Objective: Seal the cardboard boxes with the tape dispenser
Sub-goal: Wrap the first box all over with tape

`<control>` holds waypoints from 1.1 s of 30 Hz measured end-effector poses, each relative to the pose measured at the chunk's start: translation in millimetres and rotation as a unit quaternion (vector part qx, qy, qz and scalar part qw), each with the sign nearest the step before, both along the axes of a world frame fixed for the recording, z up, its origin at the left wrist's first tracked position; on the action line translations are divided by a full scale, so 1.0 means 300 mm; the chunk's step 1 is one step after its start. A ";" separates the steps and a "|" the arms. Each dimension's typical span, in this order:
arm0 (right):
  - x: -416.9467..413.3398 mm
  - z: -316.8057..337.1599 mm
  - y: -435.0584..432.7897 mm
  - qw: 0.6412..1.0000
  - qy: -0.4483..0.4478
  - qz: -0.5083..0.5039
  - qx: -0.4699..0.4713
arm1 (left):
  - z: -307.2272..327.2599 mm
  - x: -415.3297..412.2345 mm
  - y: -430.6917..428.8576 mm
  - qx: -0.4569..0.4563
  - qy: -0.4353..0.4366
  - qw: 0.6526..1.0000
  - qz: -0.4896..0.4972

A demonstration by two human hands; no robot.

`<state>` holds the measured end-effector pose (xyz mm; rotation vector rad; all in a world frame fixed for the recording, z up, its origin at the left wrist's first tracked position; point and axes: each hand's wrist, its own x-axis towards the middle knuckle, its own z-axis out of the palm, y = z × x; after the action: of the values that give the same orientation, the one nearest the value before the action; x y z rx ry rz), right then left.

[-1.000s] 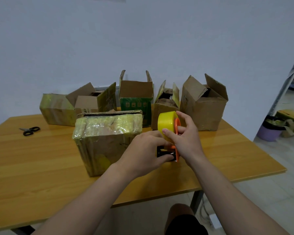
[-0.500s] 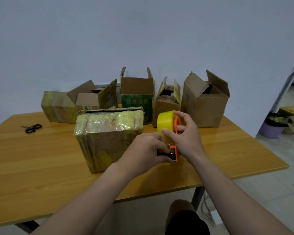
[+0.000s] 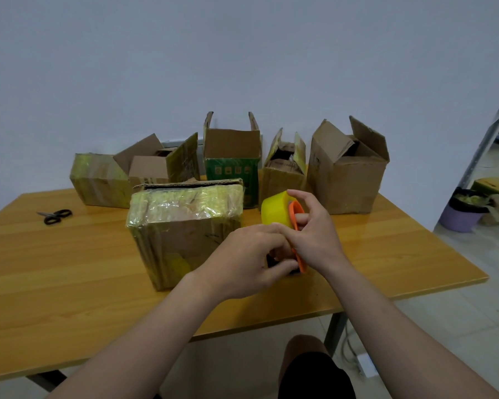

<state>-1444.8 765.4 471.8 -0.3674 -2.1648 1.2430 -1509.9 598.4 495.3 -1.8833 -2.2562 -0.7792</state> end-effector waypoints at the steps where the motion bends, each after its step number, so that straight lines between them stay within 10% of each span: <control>1: -0.002 -0.003 0.000 1.000 -0.001 -0.009 -0.001 | -0.002 0.002 0.000 -0.006 0.005 1.000 -0.001; 16: -0.017 -0.020 0.011 0.950 -0.075 -0.112 -0.282 | 0.059 -0.046 0.071 -0.047 -0.049 0.996 0.054; 26: 0.070 -0.086 0.077 0.952 -0.108 0.208 -0.195 | 0.125 -0.093 0.112 -0.058 -0.079 0.992 0.080; 33: 0.066 -0.109 0.074 0.975 -0.084 0.196 -0.066 | 0.169 -0.106 0.120 -0.083 -0.138 0.985 0.065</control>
<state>-1424.9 787.7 439.1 -0.0995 -2.3813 1.6292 -1541.6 634.5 546.0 -1.7634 -2.6586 -0.9067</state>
